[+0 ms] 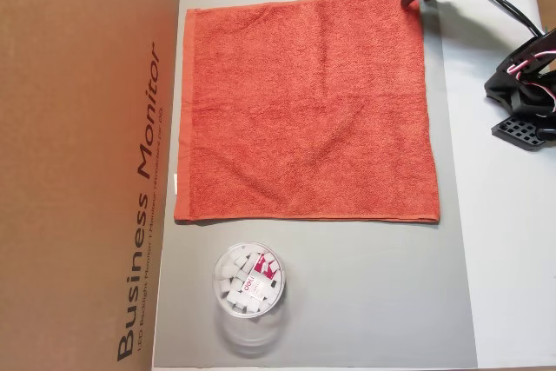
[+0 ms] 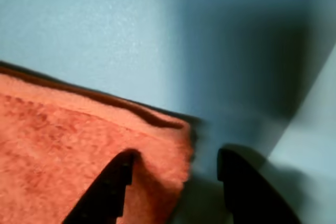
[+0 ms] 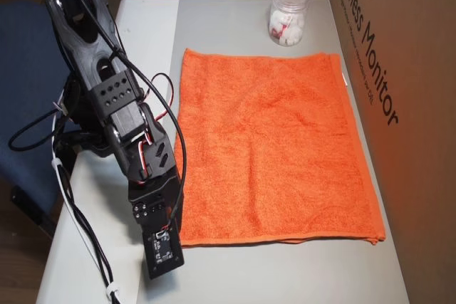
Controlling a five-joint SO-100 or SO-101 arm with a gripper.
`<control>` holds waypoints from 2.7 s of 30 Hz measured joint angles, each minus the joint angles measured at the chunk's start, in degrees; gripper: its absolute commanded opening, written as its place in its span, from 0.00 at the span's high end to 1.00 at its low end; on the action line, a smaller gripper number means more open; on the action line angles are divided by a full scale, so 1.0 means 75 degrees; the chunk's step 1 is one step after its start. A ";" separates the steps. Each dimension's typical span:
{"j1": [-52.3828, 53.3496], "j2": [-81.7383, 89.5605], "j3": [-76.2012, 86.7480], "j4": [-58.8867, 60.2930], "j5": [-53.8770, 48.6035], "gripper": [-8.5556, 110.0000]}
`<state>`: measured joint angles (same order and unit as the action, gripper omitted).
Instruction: Fold the blanket.
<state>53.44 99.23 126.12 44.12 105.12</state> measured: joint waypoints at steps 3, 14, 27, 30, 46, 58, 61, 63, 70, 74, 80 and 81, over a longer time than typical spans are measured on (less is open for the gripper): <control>-0.0070 0.0000 0.0000 0.0000 0.0000 0.79; -0.0164 -0.0023 0.0094 -0.0035 0.0000 0.79; -0.0129 -0.0012 0.0504 -0.0738 0.0000 0.84; -0.0152 -0.0012 0.0504 -0.0738 -0.0012 0.86; 0.0094 -0.0023 0.0516 -0.0738 -0.0926 0.93; 0.0199 0.1113 0.0926 -0.0305 -0.1008 0.93; 0.0246 0.1734 0.1184 0.0070 -0.1008 0.93; 0.0246 0.2098 0.1336 0.0281 -0.1008 0.93; 0.0246 0.3340 0.1582 0.0867 -0.1020 0.93; 0.0211 0.3996 0.1594 0.1008 -0.1008 0.93; -0.0059 0.4687 0.1594 0.1008 -0.0937 0.93; -0.0105 0.4781 0.1594 0.1008 -0.0926 0.93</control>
<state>52.65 135.09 138.08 51.68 98.17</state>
